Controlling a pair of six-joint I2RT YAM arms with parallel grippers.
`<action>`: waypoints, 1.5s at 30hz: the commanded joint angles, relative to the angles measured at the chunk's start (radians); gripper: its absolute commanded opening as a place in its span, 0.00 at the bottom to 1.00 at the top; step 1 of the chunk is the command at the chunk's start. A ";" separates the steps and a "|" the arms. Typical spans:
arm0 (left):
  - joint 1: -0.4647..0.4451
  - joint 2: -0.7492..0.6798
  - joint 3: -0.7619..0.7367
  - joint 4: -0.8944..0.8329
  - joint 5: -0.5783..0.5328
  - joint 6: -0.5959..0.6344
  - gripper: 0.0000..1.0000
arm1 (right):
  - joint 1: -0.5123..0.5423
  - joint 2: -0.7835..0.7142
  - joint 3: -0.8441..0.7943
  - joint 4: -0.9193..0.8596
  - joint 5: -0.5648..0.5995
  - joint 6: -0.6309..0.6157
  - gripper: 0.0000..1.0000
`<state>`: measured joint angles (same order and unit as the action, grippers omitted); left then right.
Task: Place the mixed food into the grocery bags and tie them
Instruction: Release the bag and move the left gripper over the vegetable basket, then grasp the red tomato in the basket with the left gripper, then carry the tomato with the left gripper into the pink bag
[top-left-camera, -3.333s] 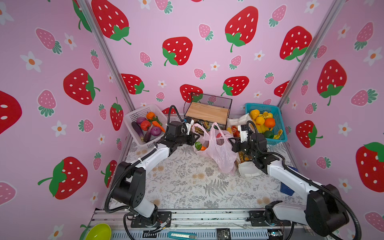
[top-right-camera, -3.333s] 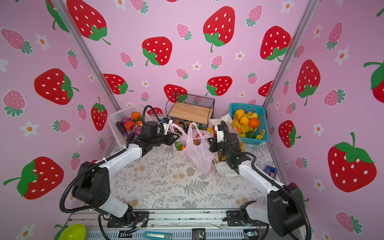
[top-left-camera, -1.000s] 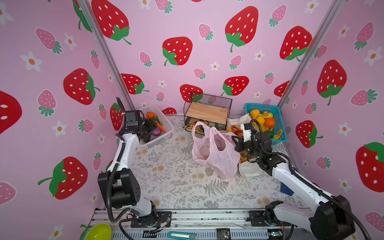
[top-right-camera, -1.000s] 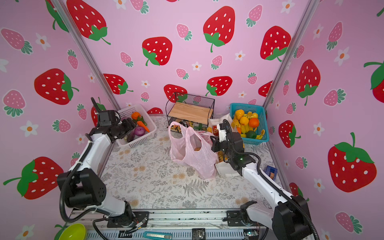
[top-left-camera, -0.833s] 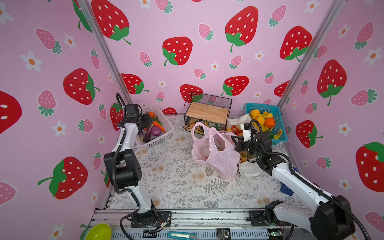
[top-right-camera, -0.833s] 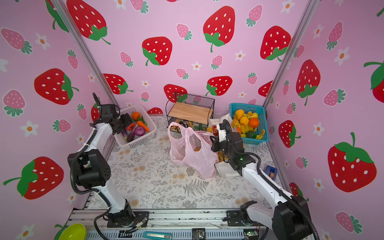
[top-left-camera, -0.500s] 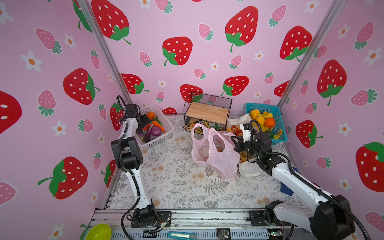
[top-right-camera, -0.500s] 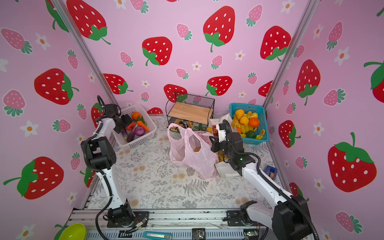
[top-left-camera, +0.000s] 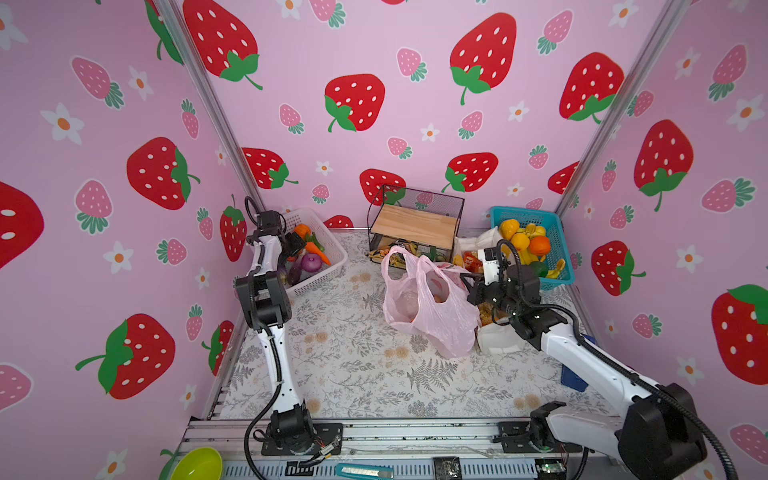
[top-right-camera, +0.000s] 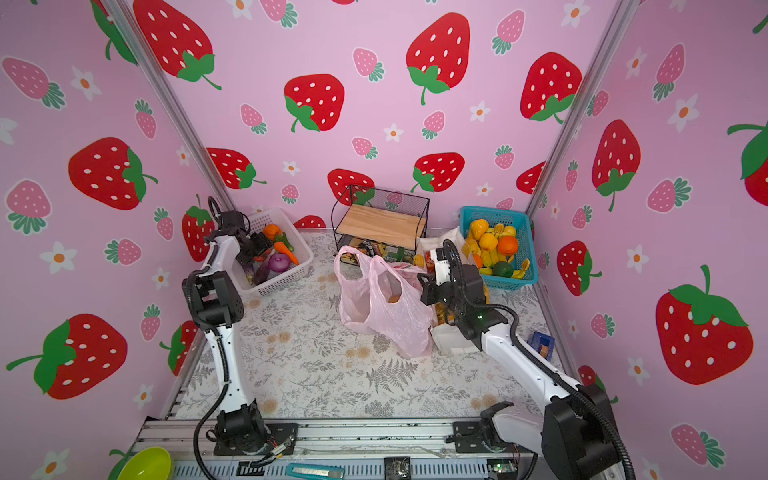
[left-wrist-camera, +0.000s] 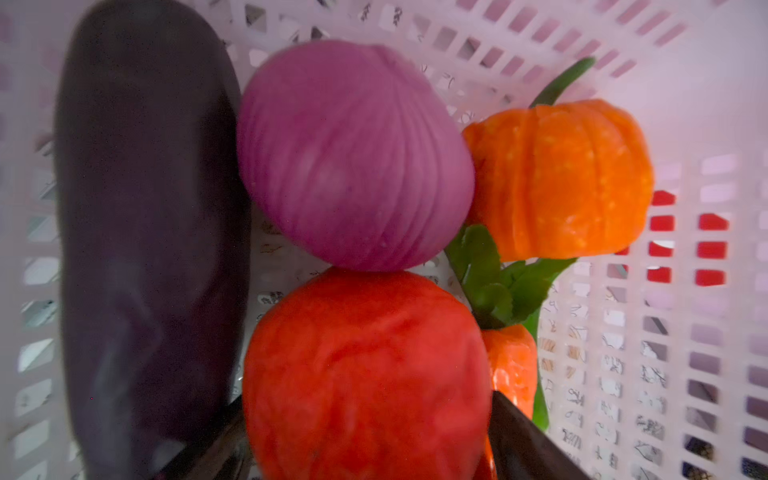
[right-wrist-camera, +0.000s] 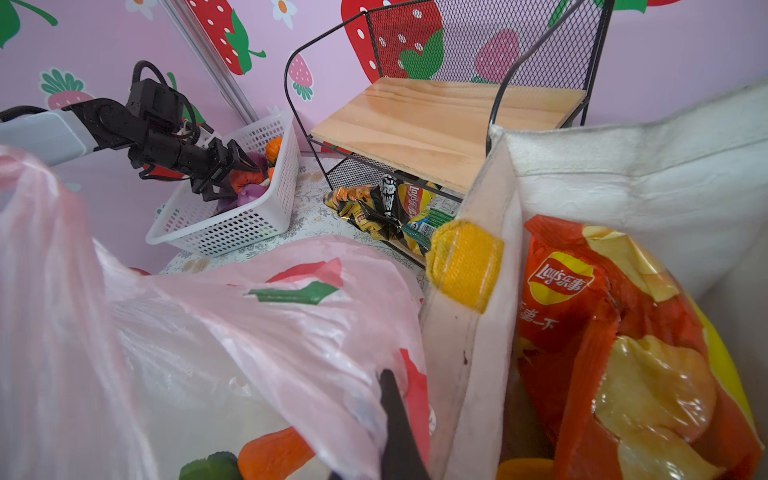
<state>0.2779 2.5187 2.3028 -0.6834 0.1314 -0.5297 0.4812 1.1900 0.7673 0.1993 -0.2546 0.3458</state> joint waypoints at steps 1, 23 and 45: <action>0.005 0.028 0.058 -0.021 -0.001 -0.012 0.84 | -0.006 0.008 -0.011 0.025 -0.009 0.007 0.00; -0.013 -0.410 -0.357 0.267 0.074 -0.100 0.57 | -0.006 0.004 -0.011 0.024 -0.010 0.007 0.00; -0.663 -1.788 -1.520 0.318 -0.052 -0.083 0.49 | -0.006 -0.015 -0.019 0.032 -0.002 0.014 0.00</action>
<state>-0.3180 0.8074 0.7818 -0.3275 0.0654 -0.6365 0.4812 1.1954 0.7609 0.2096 -0.2577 0.3519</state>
